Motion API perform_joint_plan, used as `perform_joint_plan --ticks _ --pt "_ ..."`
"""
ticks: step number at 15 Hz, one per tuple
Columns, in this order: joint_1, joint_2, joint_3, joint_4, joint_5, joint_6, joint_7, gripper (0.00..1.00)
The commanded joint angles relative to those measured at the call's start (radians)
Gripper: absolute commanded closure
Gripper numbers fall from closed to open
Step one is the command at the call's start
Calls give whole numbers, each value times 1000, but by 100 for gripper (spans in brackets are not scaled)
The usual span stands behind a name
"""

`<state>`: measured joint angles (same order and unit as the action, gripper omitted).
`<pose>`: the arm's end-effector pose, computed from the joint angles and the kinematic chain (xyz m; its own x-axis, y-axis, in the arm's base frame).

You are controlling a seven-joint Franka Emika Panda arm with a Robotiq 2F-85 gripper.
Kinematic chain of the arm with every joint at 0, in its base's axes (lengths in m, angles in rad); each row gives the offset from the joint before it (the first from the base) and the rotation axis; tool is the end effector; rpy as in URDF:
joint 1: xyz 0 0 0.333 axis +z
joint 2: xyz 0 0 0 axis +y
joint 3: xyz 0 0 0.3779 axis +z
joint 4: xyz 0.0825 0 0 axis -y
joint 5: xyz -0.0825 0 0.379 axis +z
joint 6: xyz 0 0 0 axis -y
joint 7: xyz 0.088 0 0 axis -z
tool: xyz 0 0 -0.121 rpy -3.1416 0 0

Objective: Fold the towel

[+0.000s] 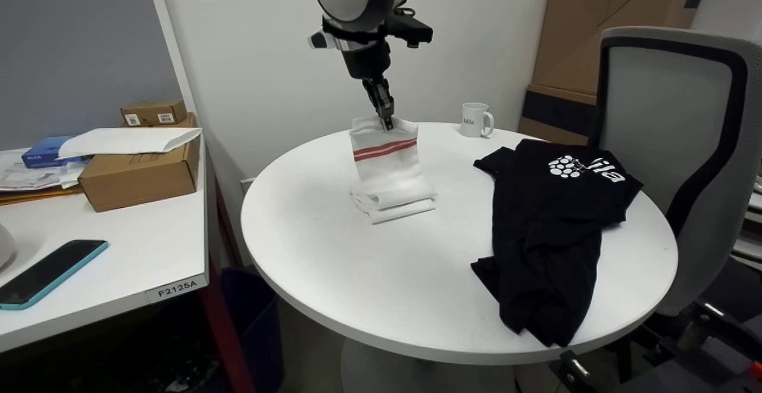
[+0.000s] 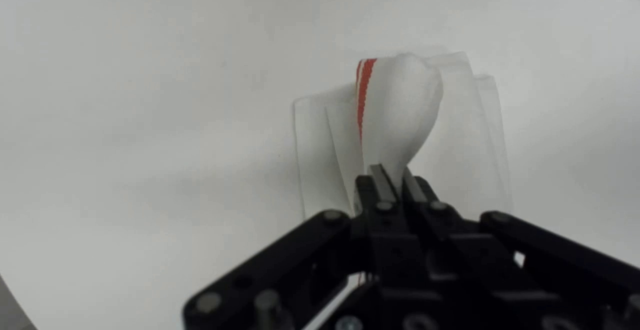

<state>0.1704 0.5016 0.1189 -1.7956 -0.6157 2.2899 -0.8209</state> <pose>0.6627 0.1678 0.3185 0.0962 0.9383 -0.3320 0.9775 -0.0262 0.2093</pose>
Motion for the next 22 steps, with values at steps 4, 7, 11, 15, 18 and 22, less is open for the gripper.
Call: perform_joint_plan --ticks 4,7,11,15,18,22 --pt "9 98 -28 62 -87 23 20 99" --pt "-3 106 -23 47 -85 25 -3 99" --pt "-17 78 1 -19 -66 33 -57 99" --pt "-33 45 22 -92 -46 32 -95 99" --pt "-44 33 14 -131 -47 26 -97 99" --pt "-67 22 9 -172 -49 19 -104 99"
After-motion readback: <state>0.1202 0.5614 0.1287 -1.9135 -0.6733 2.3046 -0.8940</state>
